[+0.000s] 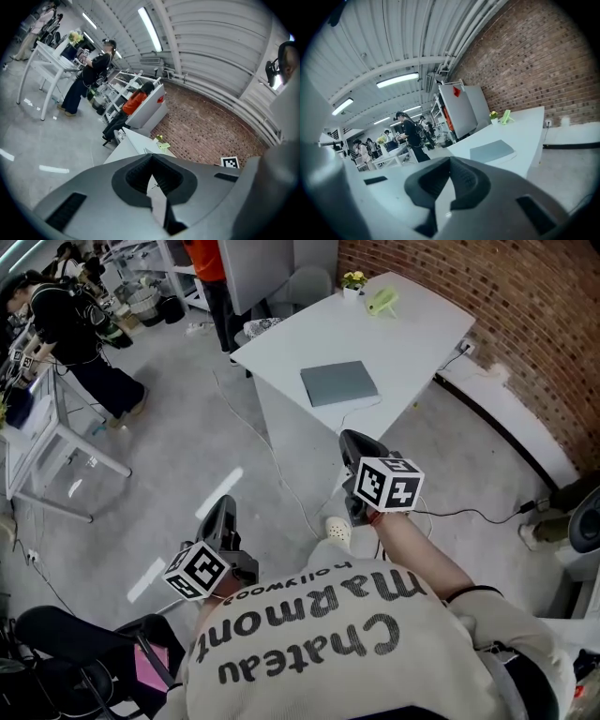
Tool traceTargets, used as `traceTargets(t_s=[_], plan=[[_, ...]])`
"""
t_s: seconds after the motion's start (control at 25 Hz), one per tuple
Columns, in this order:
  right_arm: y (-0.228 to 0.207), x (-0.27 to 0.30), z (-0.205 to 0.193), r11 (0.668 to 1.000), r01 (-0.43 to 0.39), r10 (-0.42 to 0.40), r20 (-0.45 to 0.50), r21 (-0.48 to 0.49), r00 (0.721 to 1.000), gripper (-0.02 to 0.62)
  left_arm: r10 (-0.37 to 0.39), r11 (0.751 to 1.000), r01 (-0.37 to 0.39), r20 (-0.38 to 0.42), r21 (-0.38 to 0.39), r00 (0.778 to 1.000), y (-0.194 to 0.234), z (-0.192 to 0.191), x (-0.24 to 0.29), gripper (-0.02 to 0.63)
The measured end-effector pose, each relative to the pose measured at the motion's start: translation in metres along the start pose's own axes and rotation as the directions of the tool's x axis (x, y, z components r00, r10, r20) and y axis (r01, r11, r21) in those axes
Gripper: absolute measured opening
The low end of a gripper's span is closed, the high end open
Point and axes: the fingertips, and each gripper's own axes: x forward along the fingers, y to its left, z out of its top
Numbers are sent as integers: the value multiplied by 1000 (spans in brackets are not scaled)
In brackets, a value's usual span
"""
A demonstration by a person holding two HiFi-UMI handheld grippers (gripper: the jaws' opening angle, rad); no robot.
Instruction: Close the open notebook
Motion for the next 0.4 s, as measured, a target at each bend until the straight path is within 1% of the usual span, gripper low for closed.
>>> traceTargets(t_s=[0.4], plan=[[-16,6,-1,1000,14,-14,2,16,1000,3,-3,1000,3,-16,-1,1000,0,-6,14,2]])
